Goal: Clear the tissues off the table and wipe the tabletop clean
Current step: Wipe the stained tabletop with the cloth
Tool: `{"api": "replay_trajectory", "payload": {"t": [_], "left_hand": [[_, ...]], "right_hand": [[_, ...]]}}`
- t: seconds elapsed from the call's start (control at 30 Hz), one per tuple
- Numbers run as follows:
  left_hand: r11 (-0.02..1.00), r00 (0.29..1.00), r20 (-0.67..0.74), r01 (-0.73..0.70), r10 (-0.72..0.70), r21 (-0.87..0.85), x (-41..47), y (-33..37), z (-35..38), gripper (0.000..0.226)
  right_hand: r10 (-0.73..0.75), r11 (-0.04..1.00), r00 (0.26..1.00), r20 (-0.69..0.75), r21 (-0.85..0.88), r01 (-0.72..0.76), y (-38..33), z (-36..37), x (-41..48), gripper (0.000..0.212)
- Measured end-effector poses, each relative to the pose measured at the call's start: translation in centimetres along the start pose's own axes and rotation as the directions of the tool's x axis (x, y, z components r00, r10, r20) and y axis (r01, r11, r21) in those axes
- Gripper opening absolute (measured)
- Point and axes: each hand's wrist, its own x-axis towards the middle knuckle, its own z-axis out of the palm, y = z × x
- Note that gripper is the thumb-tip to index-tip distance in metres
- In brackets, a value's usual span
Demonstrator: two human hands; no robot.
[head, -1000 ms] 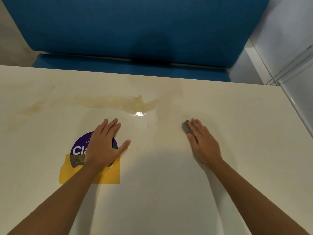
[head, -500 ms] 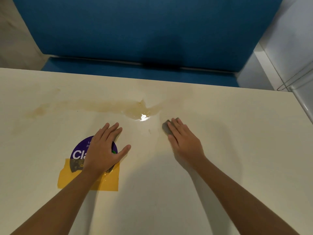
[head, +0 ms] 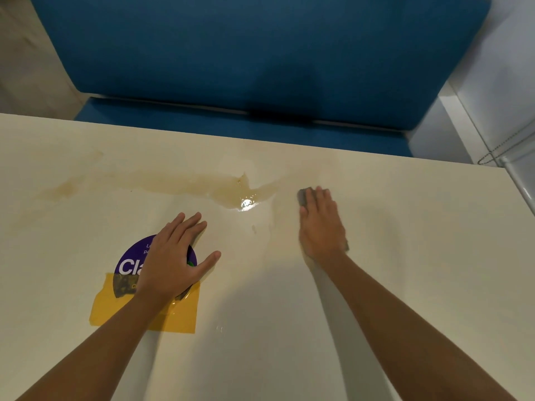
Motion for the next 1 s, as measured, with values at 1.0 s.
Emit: {"api": "replay_trajectory", "payload": {"t": [1.0], "left_hand": [[0.976,0.987,0.017,0.153,-0.157,0.158,5.6,-0.1,0.6,0.099]], "right_hand": [[-0.326,0.931,0.945,0.012,0.180,0.318,0.4,-0.3,2.1,0.045]]}}
